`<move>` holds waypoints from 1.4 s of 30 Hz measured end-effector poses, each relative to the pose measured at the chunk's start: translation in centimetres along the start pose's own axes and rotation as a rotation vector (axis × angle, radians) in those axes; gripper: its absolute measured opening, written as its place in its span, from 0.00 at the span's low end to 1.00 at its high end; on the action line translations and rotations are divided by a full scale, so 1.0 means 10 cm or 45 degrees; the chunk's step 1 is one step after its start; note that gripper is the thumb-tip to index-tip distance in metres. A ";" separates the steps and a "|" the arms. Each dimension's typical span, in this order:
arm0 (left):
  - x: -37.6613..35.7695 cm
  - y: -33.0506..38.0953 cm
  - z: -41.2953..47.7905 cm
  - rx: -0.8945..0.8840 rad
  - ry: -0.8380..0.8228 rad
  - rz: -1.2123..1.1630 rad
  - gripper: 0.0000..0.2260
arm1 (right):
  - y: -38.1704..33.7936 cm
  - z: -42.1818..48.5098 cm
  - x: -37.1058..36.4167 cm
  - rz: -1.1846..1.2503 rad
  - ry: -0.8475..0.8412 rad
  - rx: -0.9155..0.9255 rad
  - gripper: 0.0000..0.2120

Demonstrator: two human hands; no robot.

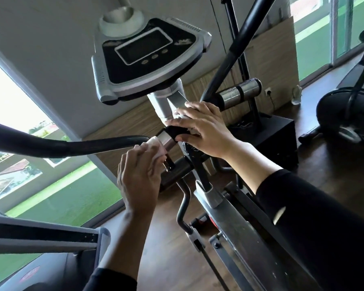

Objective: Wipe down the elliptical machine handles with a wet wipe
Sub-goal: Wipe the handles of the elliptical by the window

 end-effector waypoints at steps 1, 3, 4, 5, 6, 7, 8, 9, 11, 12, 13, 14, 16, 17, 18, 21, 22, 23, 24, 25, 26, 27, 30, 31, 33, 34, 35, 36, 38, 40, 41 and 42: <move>0.01 -0.01 0.00 0.000 -0.004 -0.017 0.13 | 0.00 0.00 0.00 -0.004 0.005 0.004 0.21; 0.02 -0.02 0.00 0.017 -0.016 -0.051 0.13 | 0.01 0.00 -0.01 -0.013 0.020 0.013 0.21; 0.02 -0.01 0.01 0.023 -0.017 -0.063 0.13 | 0.01 0.00 -0.01 -0.025 0.028 0.022 0.21; 0.02 -0.01 0.01 0.027 -0.016 -0.069 0.13 | 0.02 0.00 -0.02 -0.040 0.033 0.034 0.22; 0.02 -0.01 0.01 0.031 -0.016 -0.066 0.13 | 0.02 -0.01 -0.03 -0.056 0.039 0.051 0.22; 0.01 -0.01 0.01 0.031 -0.017 -0.054 0.14 | 0.03 -0.01 -0.04 -0.068 0.050 0.070 0.23; 0.01 -0.01 0.00 0.027 -0.018 -0.034 0.15 | 0.03 -0.01 -0.04 -0.076 0.065 0.087 0.23; 0.00 -0.02 0.00 0.019 -0.016 -0.014 0.16 | 0.04 -0.02 -0.04 -0.077 0.084 0.098 0.24; 0.01 -0.02 0.00 -0.003 -0.007 0.010 0.16 | 0.05 -0.02 -0.05 -0.076 0.120 0.110 0.24; 0.01 -0.02 0.00 -0.016 -0.004 0.021 0.15 | 0.06 -0.02 -0.06 -0.079 0.132 0.114 0.24; 0.02 -0.01 0.00 -0.029 -0.003 0.027 0.14 | 0.07 -0.02 -0.07 -0.082 0.141 0.118 0.24; 0.03 -0.01 0.00 -0.039 -0.006 0.025 0.13 | 0.07 -0.02 -0.08 -0.085 0.150 0.121 0.24; 0.05 -0.02 0.00 -0.055 -0.010 0.017 0.12 | 0.06 -0.01 -0.09 -0.081 0.162 0.130 0.24; 0.06 -0.02 -0.01 -0.071 -0.003 0.017 0.11 | 0.06 -0.02 -0.08 -0.074 0.172 0.136 0.24; 0.06 -0.03 -0.02 -0.091 0.011 0.021 0.11 | 0.06 -0.02 -0.08 -0.066 0.184 0.142 0.24; 0.07 -0.04 -0.05 -0.157 0.090 0.062 0.10 | 0.07 -0.03 -0.09 -0.053 0.229 0.158 0.23; 0.07 -0.04 -0.06 -0.174 0.125 0.087 0.10 | 0.07 -0.03 -0.10 -0.049 0.250 0.163 0.22; 0.06 -0.03 -0.06 -0.185 0.159 0.116 0.10 | 0.07 -0.04 -0.09 -0.044 0.275 0.173 0.22; 0.04 0.00 -0.06 -0.189 0.193 0.148 0.11 | 0.07 -0.04 -0.09 -0.037 0.298 0.185 0.22; 0.02 0.03 -0.05 -0.185 0.223 0.179 0.11 | 0.07 -0.04 -0.08 -0.028 0.313 0.195 0.22; -0.01 0.06 -0.03 -0.176 0.246 0.210 0.11 | 0.07 -0.05 -0.08 -0.023 0.322 0.205 0.22; -0.05 0.10 0.00 -0.169 0.259 0.245 0.11 | 0.07 -0.05 -0.08 -0.021 0.331 0.218 0.23; -0.15 0.15 0.04 -0.164 0.248 0.315 0.14 | 0.08 -0.07 -0.08 -0.018 0.369 0.244 0.23; -0.16 0.15 0.03 -0.170 0.253 0.329 0.14 | 0.08 -0.07 -0.08 -0.017 0.387 0.247 0.23; -0.10 0.13 -0.01 -0.209 0.296 0.381 0.15 | 0.08 -0.08 -0.09 -0.004 0.412 0.251 0.23; -0.06 0.11 -0.05 -0.235 0.322 0.409 0.15 | 0.08 -0.08 -0.10 0.004 0.421 0.255 0.22; -0.04 0.10 -0.08 -0.257 0.341 0.428 0.14 | 0.08 -0.08 -0.10 0.005 0.429 0.258 0.22; -0.03 0.08 -0.09 -0.266 0.344 0.433 0.14 | 0.08 -0.08 -0.09 0.001 0.433 0.260 0.22; -0.08 0.06 -0.05 -0.223 0.327 0.418 0.14 | 0.09 -0.08 -0.10 -0.007 0.422 0.261 0.22; -0.17 0.09 0.01 -0.165 0.312 0.437 0.13 | 0.09 -0.07 -0.10 -0.002 0.410 0.251 0.23; -0.20 0.12 0.03 -0.152 0.314 0.460 0.12 | 0.08 -0.07 -0.10 0.002 0.409 0.248 0.23; -0.22 0.16 0.05 -0.147 0.325 0.480 0.12 | 0.08 -0.07 -0.10 0.004 0.411 0.247 0.23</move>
Point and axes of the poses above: each hand's wrist, its own z-axis towards the middle knuckle, its own x-axis out of the back of the hand, y = z × x, the point moved 6 cm from there along z, towards the middle knuckle, and after that the axes turned 3 degrees about -y, right-handed, at the moved point
